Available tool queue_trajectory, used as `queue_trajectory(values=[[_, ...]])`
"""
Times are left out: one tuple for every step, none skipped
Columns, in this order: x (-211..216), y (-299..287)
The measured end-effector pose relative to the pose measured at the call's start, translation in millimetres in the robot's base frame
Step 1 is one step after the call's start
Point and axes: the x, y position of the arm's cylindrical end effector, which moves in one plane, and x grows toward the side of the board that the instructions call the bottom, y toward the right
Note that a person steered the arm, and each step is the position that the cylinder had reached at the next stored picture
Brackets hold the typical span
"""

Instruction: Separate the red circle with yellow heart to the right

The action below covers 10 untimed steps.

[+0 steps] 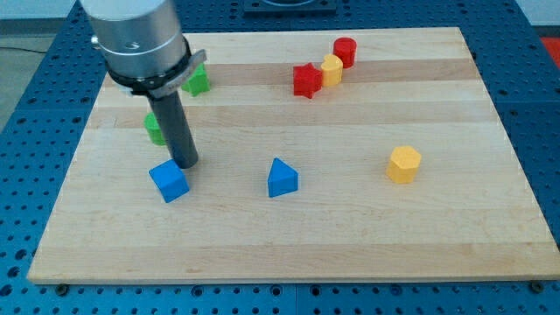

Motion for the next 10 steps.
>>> queue_trajectory(values=[[-21, -5], [-39, -15], [-39, -44], [-62, 42], [-108, 94], [-145, 94], [-193, 109], [-199, 187], [-189, 282], [-172, 330]])
